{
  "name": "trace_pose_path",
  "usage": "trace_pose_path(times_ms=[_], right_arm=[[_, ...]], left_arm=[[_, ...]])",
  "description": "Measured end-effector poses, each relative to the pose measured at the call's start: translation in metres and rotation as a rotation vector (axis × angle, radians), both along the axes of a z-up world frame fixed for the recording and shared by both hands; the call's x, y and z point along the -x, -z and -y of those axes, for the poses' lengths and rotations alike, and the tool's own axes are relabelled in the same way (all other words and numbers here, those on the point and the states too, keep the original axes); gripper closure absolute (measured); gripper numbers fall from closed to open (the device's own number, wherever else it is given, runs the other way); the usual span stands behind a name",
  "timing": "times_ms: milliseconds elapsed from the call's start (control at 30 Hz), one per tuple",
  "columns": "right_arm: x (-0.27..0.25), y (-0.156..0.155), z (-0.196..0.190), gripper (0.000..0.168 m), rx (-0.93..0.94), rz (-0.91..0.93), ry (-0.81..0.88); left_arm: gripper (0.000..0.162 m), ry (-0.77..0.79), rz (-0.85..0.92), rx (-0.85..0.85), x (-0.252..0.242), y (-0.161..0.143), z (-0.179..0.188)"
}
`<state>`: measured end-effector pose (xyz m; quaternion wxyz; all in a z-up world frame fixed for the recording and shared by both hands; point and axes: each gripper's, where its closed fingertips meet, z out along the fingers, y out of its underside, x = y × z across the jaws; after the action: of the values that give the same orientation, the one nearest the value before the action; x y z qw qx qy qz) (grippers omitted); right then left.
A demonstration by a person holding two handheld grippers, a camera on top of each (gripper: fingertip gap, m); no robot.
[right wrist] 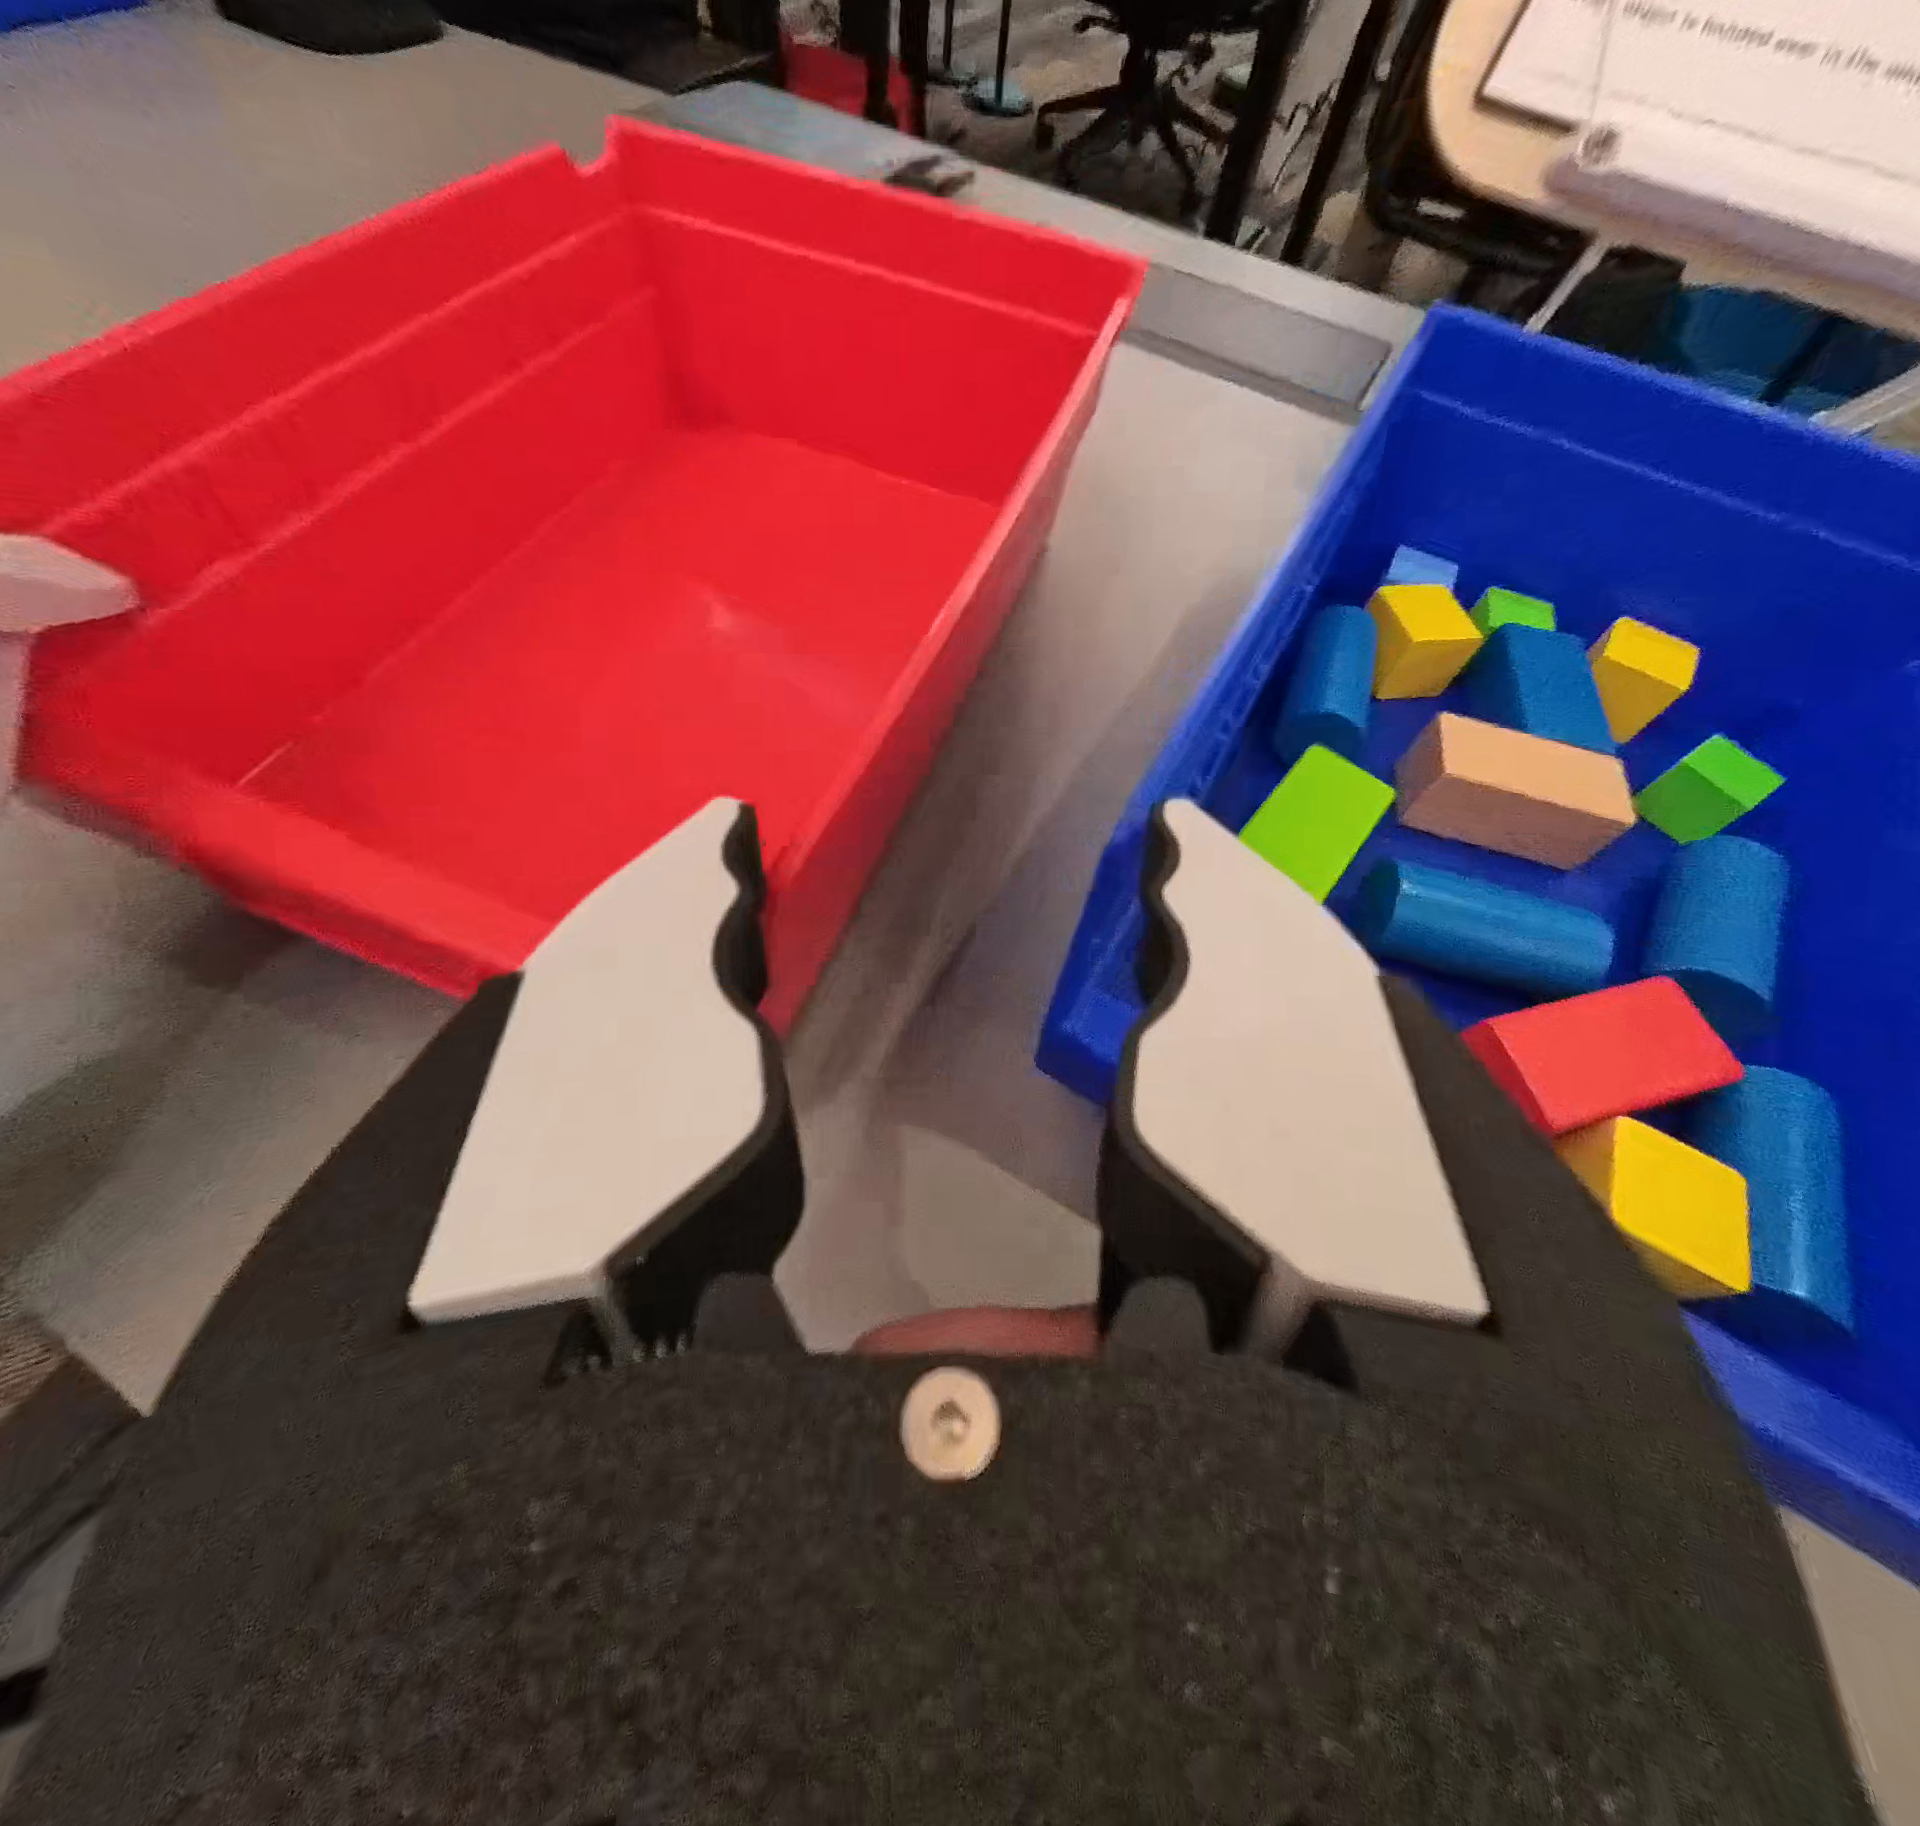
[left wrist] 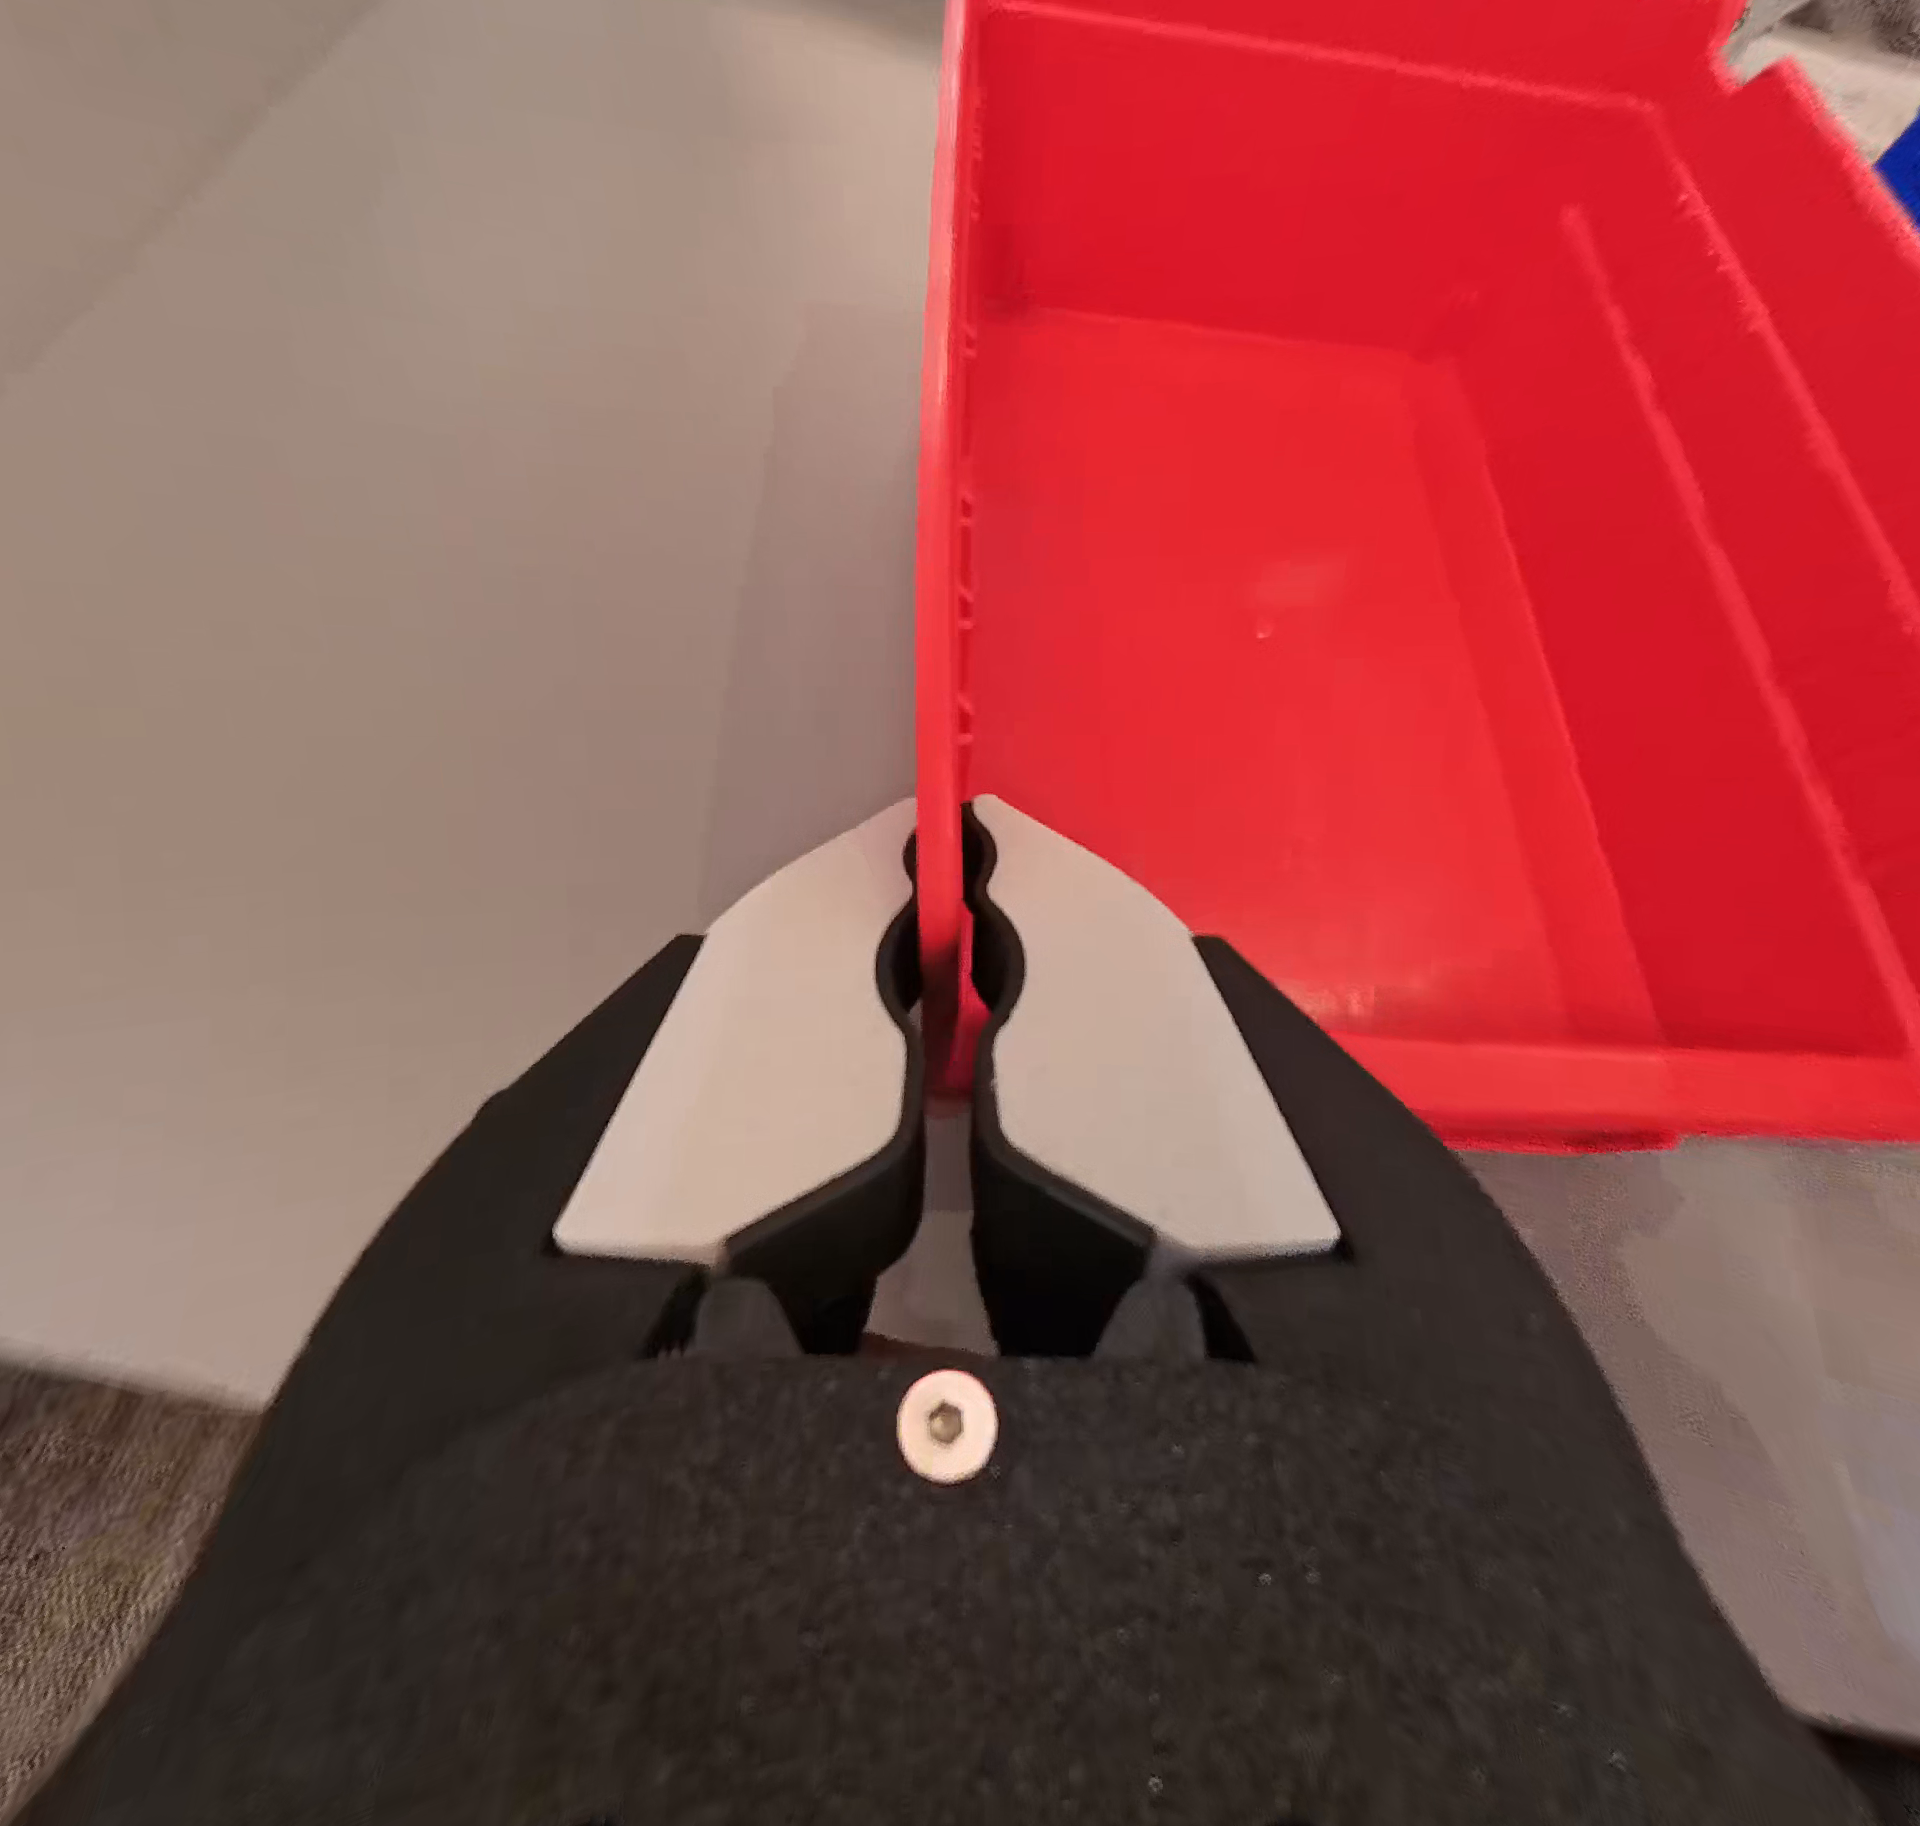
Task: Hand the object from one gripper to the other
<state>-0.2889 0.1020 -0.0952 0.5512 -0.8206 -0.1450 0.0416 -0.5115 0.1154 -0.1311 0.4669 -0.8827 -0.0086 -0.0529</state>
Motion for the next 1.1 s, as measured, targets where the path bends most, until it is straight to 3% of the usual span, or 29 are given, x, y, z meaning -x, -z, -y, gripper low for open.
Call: trace_pose_path(times_ms=[133,200,300,367,400,433,533,667,833,1000,1100], right_arm=[[0.000,-0.027,0.033,0.131,-0.192,0.088,0.051],[0.027,-0.006,0.057,0.136,-0.066,-0.006,-0.051],[0.036,0.028,0.063,0.138,0.064,-0.006,-0.014],[0.034,0.023,0.059,0.140,0.035,-0.028,0.006],[0.030,0.022,0.055,0.161,0.039,-0.057,0.033],[0.032,0.017,0.055,0.162,0.048,-0.078,0.006],[0.026,-0.032,0.057,0.164,-0.094,-0.062,0.014],[-0.009,-0.141,0.074,0.165,-0.351,-0.100,0.059],[-0.109,-0.252,0.104,0.165,-0.550,-0.182,0.182],[-0.239,-0.305,0.146,0.165,-0.636,-0.215,0.382],[-0.324,-0.309,0.160,0.165,-0.608,-0.145,0.506]], left_arm=[[0.160,-0.043,0.007,-0.041,0.006,-0.009,0.045],[0.159,-0.049,0.039,-0.062,0.003,-0.014,0.061],[0.158,-0.045,0.031,-0.089,-0.002,-0.018,0.080],[0.158,-0.055,-0.017,-0.113,-0.001,-0.024,0.092],[0.158,-0.065,-0.032,-0.129,0.001,-0.030,0.098],[0.158,-0.066,-0.021,-0.148,0.001,-0.037,0.103],[0.159,-0.059,-0.033,-0.242,-0.006,-0.075,0.112],[0.159,0.007,-0.092,-0.460,-0.043,-0.177,0.119],[0.158,0.161,-0.164,-0.668,-0.143,-0.294,0.126],[0.158,0.360,-0.170,-0.734,-0.277,-0.347,0.133],[0.157,0.495,-0.089,-0.698,-0.368,-0.342,0.115]])
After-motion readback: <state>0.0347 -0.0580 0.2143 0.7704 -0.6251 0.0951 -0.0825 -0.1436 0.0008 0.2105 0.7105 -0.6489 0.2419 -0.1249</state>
